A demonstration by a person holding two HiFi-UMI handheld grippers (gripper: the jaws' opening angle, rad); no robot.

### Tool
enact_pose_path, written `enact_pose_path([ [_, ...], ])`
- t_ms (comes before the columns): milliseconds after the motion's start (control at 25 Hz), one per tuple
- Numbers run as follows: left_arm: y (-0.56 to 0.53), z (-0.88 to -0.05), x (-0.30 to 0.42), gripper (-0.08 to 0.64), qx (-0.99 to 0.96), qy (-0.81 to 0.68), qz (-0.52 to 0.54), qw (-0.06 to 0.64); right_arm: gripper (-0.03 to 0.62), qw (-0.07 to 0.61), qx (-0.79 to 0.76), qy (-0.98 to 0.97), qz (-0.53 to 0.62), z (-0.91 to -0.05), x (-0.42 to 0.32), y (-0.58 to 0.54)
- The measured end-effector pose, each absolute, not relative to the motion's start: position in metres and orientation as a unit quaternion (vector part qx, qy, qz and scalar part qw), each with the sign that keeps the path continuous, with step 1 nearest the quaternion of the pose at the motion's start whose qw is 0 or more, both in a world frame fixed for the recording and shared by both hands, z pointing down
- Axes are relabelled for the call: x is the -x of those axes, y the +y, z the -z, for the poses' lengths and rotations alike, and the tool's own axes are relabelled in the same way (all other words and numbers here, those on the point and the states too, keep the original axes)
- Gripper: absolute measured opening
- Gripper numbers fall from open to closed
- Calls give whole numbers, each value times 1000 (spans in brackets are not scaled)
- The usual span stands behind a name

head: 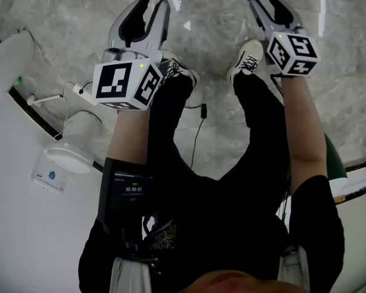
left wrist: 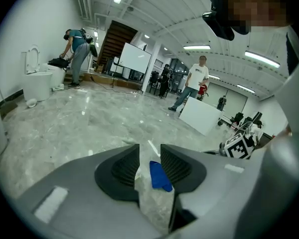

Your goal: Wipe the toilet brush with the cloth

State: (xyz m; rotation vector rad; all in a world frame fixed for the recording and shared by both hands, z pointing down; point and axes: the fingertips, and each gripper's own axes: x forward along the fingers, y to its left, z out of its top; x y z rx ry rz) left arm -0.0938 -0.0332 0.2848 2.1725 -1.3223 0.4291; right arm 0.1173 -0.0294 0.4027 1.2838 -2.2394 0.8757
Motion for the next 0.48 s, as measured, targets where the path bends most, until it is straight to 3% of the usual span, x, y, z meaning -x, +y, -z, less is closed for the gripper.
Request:
enact_pose_path([
  [160, -46, -329, 99, 141, -817, -494, -143, 262, 206, 245, -460, -797, -306, -485, -119, -43],
  [480, -86, -316, 114, 176, -838, -498, -76, 211, 234, 320, -501, -750, -291, -611, -144, -77],
])
